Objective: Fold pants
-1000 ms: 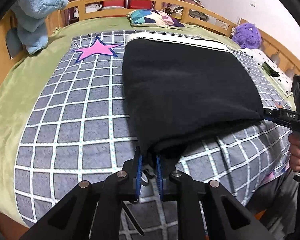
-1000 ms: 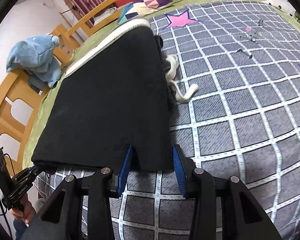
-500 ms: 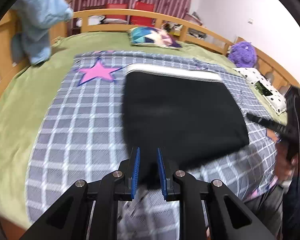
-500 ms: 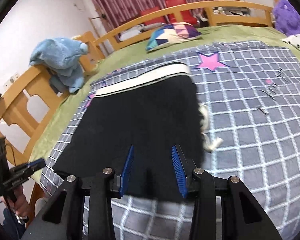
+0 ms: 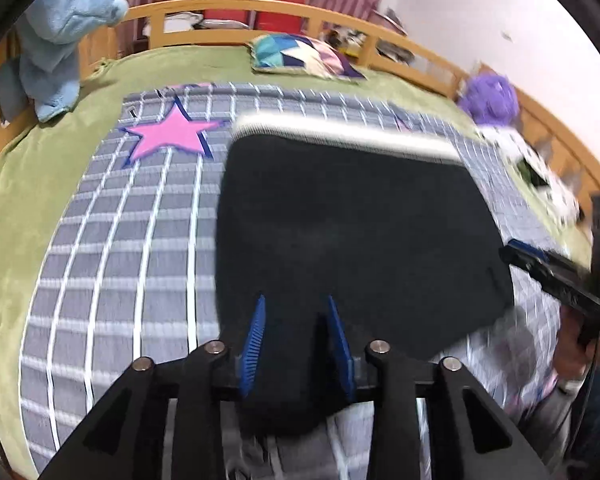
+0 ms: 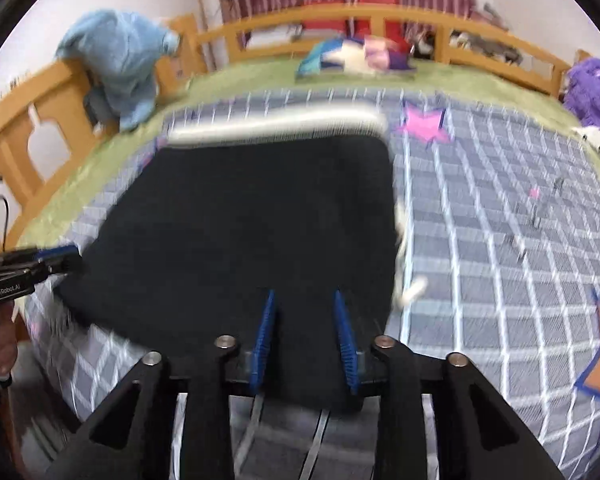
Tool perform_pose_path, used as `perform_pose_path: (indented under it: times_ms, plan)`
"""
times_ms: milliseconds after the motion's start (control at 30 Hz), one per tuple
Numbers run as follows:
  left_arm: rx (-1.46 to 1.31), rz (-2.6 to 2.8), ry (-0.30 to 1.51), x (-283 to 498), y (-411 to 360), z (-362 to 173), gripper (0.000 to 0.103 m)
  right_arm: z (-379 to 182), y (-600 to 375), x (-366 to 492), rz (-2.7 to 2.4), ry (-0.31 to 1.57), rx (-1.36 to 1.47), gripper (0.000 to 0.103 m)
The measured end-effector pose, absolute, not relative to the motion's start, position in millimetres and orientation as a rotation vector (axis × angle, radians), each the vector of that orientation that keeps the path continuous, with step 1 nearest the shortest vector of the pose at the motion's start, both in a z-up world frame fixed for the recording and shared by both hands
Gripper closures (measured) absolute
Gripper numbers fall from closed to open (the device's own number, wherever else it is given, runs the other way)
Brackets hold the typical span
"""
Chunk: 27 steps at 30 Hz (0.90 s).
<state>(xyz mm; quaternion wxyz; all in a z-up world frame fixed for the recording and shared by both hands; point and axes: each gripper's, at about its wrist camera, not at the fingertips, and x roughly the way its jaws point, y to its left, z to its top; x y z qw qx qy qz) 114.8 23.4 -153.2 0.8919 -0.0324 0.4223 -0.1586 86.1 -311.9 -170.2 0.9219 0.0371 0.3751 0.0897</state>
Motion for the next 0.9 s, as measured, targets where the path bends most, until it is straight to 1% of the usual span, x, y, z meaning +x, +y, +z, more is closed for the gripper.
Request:
perform_pose_path:
  times_ms: [33, 67, 200, 267, 333, 367, 400, 433, 467, 500, 567, 633, 767, 900]
  plan:
    - [-0.062, -0.316, 0.871, 127.1, 19.4, -149.8, 0.065, -163.4, -313.5, 93.0, 0.178, 0.74, 0.084, 0.057]
    - [-0.052, -0.297, 0.867, 139.3, 14.5, -146.6, 0.065, -156.6, -314.1, 104.0, 0.163, 0.71, 0.083, 0.055]
    - [-0.037, -0.284, 0.83, 192.6, -15.1, -135.6, 0.056, -140.7, -307.3, 156.6, 0.125, 0.649, 0.086, 0.055]
    - [-0.024, -0.291, 0.805, 214.4, -28.1, -135.8, 0.055, -138.8, -302.5, 183.3, 0.138, 0.636, 0.103, 0.052]
    - [0.029, -0.24, 0.773, 236.3, -42.2, -141.8, 0.046, -147.2, -297.1, 207.4, 0.143, 0.658, 0.092, 0.052]
    - [0.065, -0.199, 0.768, 246.8, -48.2, -149.8, 0.044, -156.9, -294.6, 219.5, 0.126, 0.675, 0.059, 0.052]
    - [0.113, -0.14, 0.791, 260.2, -52.6, -164.5, 0.044, -167.0, -292.6, 227.6, 0.104, 0.682, 0.018, 0.052]
    - [0.124, -0.118, 0.829, 268.5, -53.3, -174.3, 0.037, -180.6, -290.6, 235.4, 0.063, 0.7, -0.047, 0.052]
    - [0.098, -0.122, 0.875, 275.5, -48.7, -184.8, 0.035, -185.3, -291.2, 237.4, 0.055, 0.712, -0.065, 0.052]
    - [0.041, -0.148, 0.885, 277.4, -39.7, -188.9, 0.033, -182.9, -295.4, 236.6, 0.068, 0.703, -0.039, 0.052]
    - [-0.035, -0.183, 0.887, 274.9, -25.1, -185.9, 0.033, -184.8, -296.4, 235.2, 0.061, 0.71, -0.048, 0.052]
    - [-0.044, -0.193, 0.93, 269.3, -18.1, -185.4, 0.033, -184.2, -293.7, 232.2, 0.052, 0.706, -0.077, 0.052]
    - [0.01, -0.246, 0.992, 225.8, -10.8, -188.6, 0.033, -180.6, -295.8, 212.6, 0.051, 0.723, -0.064, 0.05]
    - [0.028, -0.241, 1.005, 168.8, -1.1, -192.4, 0.033, -182.4, -294.8, 161.4, 0.071, 0.765, -0.042, 0.05]
